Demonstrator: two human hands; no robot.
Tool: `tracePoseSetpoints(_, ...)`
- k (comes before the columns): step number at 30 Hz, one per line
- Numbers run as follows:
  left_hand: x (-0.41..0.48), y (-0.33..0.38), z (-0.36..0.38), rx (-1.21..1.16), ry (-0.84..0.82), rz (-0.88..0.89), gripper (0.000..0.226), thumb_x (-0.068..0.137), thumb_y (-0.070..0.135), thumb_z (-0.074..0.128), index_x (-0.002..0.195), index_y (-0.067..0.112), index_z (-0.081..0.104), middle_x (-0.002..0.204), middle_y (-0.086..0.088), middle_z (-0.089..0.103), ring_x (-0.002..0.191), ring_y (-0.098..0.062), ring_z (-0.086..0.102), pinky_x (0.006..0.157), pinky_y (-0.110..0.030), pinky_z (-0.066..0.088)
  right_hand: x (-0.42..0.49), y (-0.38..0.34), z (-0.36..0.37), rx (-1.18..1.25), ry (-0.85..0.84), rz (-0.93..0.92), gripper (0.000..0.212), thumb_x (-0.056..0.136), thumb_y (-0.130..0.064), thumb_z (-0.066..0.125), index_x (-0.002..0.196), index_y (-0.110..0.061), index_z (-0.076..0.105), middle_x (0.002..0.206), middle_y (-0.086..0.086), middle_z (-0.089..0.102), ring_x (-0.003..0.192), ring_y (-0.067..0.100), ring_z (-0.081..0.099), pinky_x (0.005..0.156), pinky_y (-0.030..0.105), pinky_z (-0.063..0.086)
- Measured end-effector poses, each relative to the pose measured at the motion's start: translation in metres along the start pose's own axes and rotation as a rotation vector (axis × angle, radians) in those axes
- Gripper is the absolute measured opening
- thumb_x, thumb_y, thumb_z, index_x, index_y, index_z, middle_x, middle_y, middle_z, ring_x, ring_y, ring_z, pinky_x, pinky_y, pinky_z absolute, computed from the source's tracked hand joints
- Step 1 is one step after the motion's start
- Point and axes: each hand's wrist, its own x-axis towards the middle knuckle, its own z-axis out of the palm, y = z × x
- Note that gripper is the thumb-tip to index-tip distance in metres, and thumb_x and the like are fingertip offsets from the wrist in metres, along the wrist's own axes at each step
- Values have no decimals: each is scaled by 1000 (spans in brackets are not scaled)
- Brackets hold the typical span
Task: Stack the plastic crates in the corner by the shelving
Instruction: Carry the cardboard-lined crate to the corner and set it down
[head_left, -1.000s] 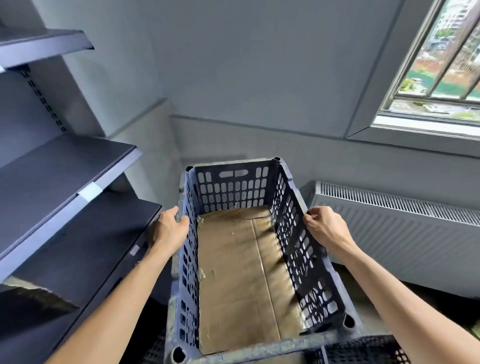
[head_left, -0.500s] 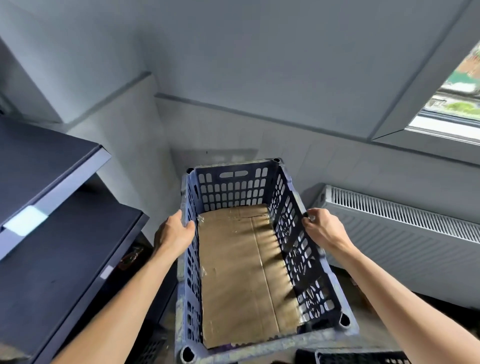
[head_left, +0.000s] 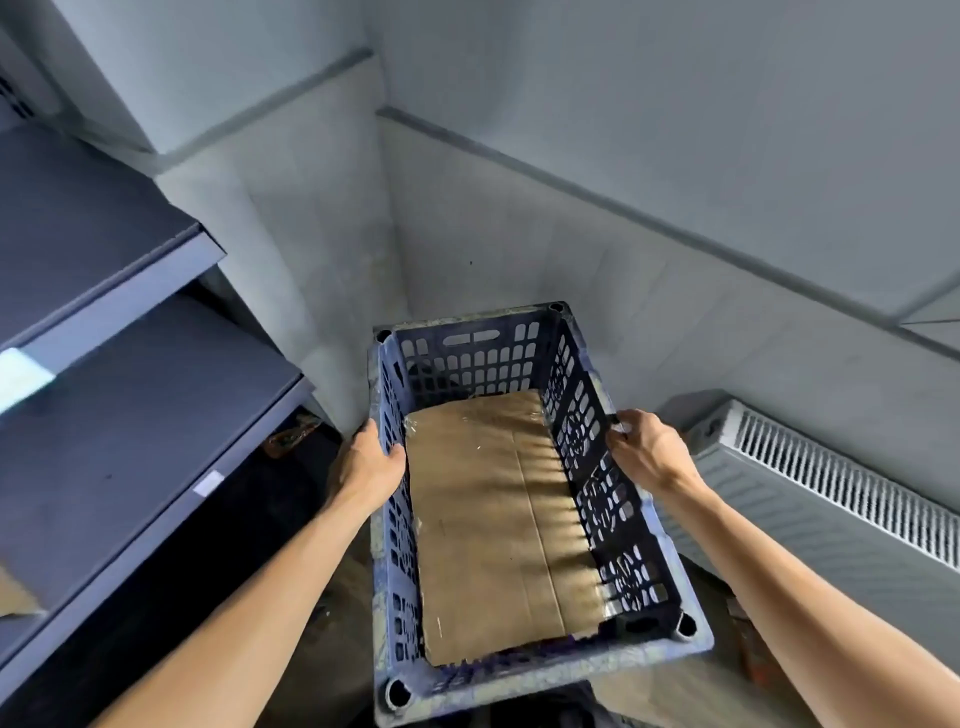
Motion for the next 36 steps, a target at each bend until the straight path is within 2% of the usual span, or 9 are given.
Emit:
tracePoseSetpoints(4, -2, 17, 23, 34, 67, -94, 64, 95, 34, 51, 152, 15, 28, 146, -12, 47, 129, -31, 49, 103, -39, 45, 48, 17, -1, -20, -103, -50, 40, 92, -24, 51, 129, -16, 61, 118, 19, 69, 102, 38, 66, 88, 38, 54)
tracePoseSetpoints(9, -11, 27, 52, -3, 84, -230, 68, 94, 43, 47, 153, 21, 22, 141, -12, 49, 123, -31, 53, 98, -42, 49, 96, 28, -4, -62, -214, -149, 30, 86, -26, 47, 111, -21, 64, 99, 18, 72, 87, 39, 65, 75, 36, 52)
tracePoseSetpoints(14, -14, 28, 76, -25, 131, -327, 68, 95, 40, 49, 153, 17, 23, 135, -15, 52, 122, -33, 53, 98, -41, 48, 129, 22, 4, -112, -284, -258, 32, 89, -23, 47, 117, -20, 62, 101, 15, 71, 87, 37, 65, 74, 39, 54)
tracePoseSetpoints(18, -9, 17, 95, -83, 156, -389, 68, 93, 40, 51, 152, 19, 25, 116, -12, 61, 107, -31, 61, 84, -40, 54, 140, 20, 19, -97, -325, -273, 31, 91, -24, 47, 118, -19, 61, 99, 12, 69, 85, 35, 63, 70, 36, 51)
tracePoseSetpoints(21, -4, 11, 111, -126, 175, -428, 68, 91, 40, 52, 151, 22, 26, 117, -11, 61, 100, -33, 63, 82, -41, 56, 146, 25, 33, -87, -352, -260, 30, 89, -26, 49, 116, -22, 61, 97, 10, 69, 83, 34, 63, 70, 37, 53)
tracePoseSetpoints(26, 17, 2, 136, -172, 126, -440, 69, 94, 31, 56, 153, 18, 24, 128, -10, 59, 103, -31, 62, 75, -29, 46, 163, 36, 61, -100, -357, -238, 27, 92, -30, 47, 112, -20, 62, 92, 10, 69, 80, 35, 63, 67, 38, 52)
tracePoseSetpoints(30, 41, -10, 163, -201, 89, -437, 70, 95, 26, 56, 154, 17, 20, 115, -8, 63, 76, -19, 59, 64, -23, 43, 179, 48, 88, -84, -352, -195, 35, 82, -42, 41, 108, -27, 60, 88, 6, 69, 74, 32, 63, 59, 33, 47)
tracePoseSetpoints(33, 62, -22, 186, -209, 53, -436, 74, 94, 28, 57, 155, 19, 16, 137, -8, 55, 100, -28, 64, 78, -29, 51, 194, 61, 111, -77, -364, -166, 31, 79, -41, 42, 103, -28, 57, 85, 7, 68, 74, 34, 63, 57, 33, 43)
tracePoseSetpoints(36, 82, -33, 206, -211, 30, -435, 76, 93, 30, 59, 155, 19, 16, 140, -9, 53, 105, -30, 64, 81, -34, 55, 208, 74, 131, -91, -364, -144, 29, 79, -34, 48, 106, -28, 57, 89, 7, 69, 78, 34, 63, 63, 40, 52)
